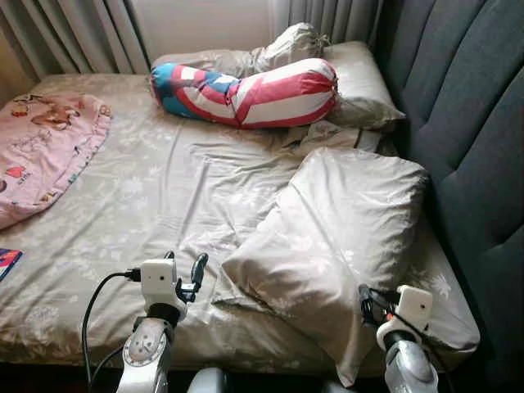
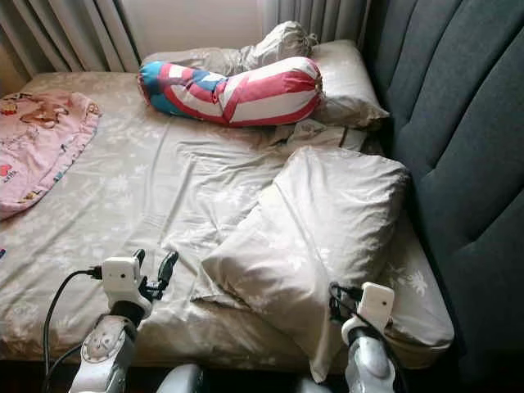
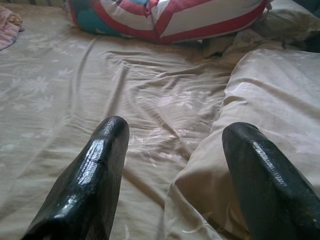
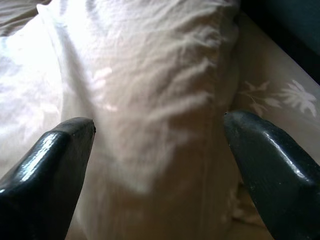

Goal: Clean up the room

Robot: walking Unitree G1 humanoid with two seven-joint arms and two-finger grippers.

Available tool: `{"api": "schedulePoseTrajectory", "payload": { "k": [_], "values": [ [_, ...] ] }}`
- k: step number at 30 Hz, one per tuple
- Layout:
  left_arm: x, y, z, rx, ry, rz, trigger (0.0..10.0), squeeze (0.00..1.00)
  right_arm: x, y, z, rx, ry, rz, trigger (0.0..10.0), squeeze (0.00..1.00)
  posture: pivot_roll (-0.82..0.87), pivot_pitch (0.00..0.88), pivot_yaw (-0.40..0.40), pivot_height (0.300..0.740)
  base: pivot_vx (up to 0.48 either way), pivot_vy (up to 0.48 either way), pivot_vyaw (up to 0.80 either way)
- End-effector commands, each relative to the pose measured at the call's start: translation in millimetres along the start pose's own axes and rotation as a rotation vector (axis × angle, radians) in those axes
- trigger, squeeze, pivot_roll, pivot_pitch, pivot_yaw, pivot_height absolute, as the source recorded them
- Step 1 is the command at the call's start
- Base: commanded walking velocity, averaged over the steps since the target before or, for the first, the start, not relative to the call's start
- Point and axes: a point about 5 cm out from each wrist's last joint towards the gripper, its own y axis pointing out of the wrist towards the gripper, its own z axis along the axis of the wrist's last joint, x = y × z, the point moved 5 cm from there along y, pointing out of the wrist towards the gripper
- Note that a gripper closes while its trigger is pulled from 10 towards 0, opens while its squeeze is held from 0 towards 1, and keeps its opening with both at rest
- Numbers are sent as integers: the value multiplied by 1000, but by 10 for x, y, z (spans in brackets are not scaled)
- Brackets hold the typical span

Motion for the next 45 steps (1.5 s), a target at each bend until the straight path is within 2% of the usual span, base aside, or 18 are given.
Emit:
{"api": "schedulePoseTrajectory", "payload": {
  "k": [1,3,4,5,6,8,9,14,16,27,32,45],
  "values": [
    [-21,-5,-49,-28,4,0,10000,0,28,17,-41,-41,31,-3,10000,1000,56,121,11,655,0,0,0],
    [-23,-6,-47,-27,5,0,10000,0,29,47,-15,-51,46,7,10000,1000,57,120,13,655,0,0,0],
    [-24,-8,-47,-27,5,0,10000,0,25,56,-14,-60,42,13,10000,929,57,119,13,655,0,0,0],
    [-25,-11,-47,-27,5,0,10000,0,32,64,-10,-67,23,12,10000,173,58,117,13,655,0,0,0],
    [-25,-14,-48,-27,5,-1,10000,0,47,75,-2,-72,3,5,10000,0,60,116,13,655,0,0,0],
    [-26,-19,-49,-27,6,-2,10000,0,96,94,10,-88,-25,-20,10000,0,62,115,13,655,0,0,0],
    [-23,-22,-49,-28,7,-4,10000,0,124,114,31,-94,3,-33,10000,0,64,115,13,655,0,0,0],
    [-23,-37,-53,-28,6,-4,10000,0,126,140,-18,-158,0,-44,10000,0,72,114,10,655,0,0,0],
    [-14,-44,-55,-28,5,-7,10000,0,86,141,-79,-199,34,-44,10000,0,75,114,9,655,0,0,0],
    [-9,-88,-50,-24,8,-14,10000,0,-124,154,-161,-251,66,-3,10000,0,96,115,18,655,0,0,0],
    [-17,-120,-50,-26,10,-16,10000,0,-131,134,-223,-280,35,-17,10000,0,110,127,21,655,0,0,0],
    [-67,-207,-47,-45,27,-22,10000,0,-86,22,-455,-364,42,-66,10000,0,128,166,49,655,0,0,0]
  ]
}}
